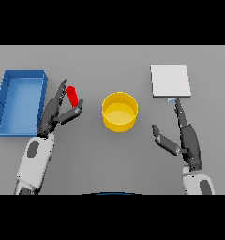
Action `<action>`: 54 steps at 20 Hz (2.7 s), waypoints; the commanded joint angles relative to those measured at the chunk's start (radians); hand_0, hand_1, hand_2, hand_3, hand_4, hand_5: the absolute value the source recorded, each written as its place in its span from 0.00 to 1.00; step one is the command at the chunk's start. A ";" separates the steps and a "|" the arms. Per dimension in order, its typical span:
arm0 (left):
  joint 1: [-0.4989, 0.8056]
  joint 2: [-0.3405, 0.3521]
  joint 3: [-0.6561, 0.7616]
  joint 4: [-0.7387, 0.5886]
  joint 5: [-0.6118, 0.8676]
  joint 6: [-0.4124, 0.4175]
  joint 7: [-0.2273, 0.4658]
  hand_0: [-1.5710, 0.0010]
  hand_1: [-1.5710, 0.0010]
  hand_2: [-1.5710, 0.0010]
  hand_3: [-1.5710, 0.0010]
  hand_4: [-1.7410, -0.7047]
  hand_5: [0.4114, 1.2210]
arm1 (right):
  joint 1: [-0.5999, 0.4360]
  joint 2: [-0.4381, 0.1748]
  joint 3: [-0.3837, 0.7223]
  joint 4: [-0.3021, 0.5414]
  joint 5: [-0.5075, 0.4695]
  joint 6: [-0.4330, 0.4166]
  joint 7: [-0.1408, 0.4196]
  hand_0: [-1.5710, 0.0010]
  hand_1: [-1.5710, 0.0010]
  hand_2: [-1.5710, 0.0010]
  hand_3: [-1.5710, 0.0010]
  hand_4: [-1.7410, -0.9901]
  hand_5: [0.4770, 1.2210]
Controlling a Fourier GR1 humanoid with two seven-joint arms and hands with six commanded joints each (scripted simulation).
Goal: Pick up the red beaker and tilt it to pour out 1 green nut into yellow bowl. Pick up the yellow bowl and place it on the metallic measuring scale.
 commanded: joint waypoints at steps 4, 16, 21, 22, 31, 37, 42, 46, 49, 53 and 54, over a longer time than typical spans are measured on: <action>-0.068 -0.014 0.001 0.075 -0.017 0.016 0.019 1.00 1.00 1.00 1.00 0.43 0.34 | 0.009 -0.007 0.001 -0.014 -0.002 0.006 -0.005 1.00 1.00 1.00 1.00 0.63 0.22; -0.198 -0.043 0.084 0.268 0.038 0.028 -0.093 0.92 0.91 0.88 0.92 0.32 0.42 | 0.012 -0.008 -0.007 -0.027 -0.008 0.003 0.024 1.00 1.00 1.00 1.00 0.64 0.22; -0.230 -0.050 0.084 0.294 0.013 0.063 -0.090 0.37 0.35 0.34 0.41 0.16 0.78 | 0.019 -0.002 0.000 -0.028 0.001 -0.001 0.020 1.00 1.00 1.00 1.00 0.65 0.23; -0.234 -0.052 0.077 0.304 0.008 0.063 -0.110 0.30 0.28 0.27 0.38 0.13 0.82 | 0.006 -0.002 -0.006 -0.022 -0.003 -0.003 0.032 1.00 1.00 1.00 1.00 0.65 0.22; -0.235 -0.062 0.088 0.268 0.049 0.093 -0.111 0.04 0.04 0.04 0.05 0.07 0.88 | 0.013 -0.003 -0.008 -0.024 -0.003 -0.006 0.024 1.00 1.00 1.00 1.00 0.64 0.23; -0.243 -0.020 -0.001 0.126 0.000 0.107 -0.040 0.01 0.01 0.01 0.01 0.02 0.87 | -0.003 -0.006 -0.005 -0.010 0.009 -0.010 0.011 1.00 1.00 1.00 1.00 0.64 0.24; -0.277 0.064 -0.139 0.079 -0.129 0.058 0.115 0.00 0.00 0.00 0.01 0.01 0.88 | 0.018 -0.014 0.001 -0.003 0.026 -0.009 -0.005 1.00 1.00 1.00 1.00 0.65 0.26; -0.278 0.104 -0.194 0.046 -0.162 0.034 0.159 0.00 0.00 0.00 0.01 0.01 0.87 | 0.015 -0.023 -0.008 -0.031 0.010 0.001 0.028 1.00 1.00 1.00 1.00 0.65 0.27; -0.330 0.144 -0.269 0.049 -0.260 0.028 0.259 0.00 0.00 0.00 0.00 0.00 0.88 | 0.012 -0.006 0.005 -0.019 0.019 -0.002 0.037 1.00 1.00 1.00 1.00 0.65 0.28; -0.395 0.199 -0.422 0.060 -0.430 -0.009 0.324 0.00 0.00 0.00 0.00 0.00 0.88 | 0.025 -0.002 0.010 -0.040 0.019 -0.002 0.038 1.00 1.00 1.00 1.00 0.65 0.29; -0.407 0.216 -0.455 0.067 -0.467 -0.019 0.326 0.00 0.00 0.00 0.00 0.00 0.91 | 0.034 -0.007 0.010 -0.051 0.015 0.005 0.034 1.00 1.00 1.00 1.00 0.64 0.29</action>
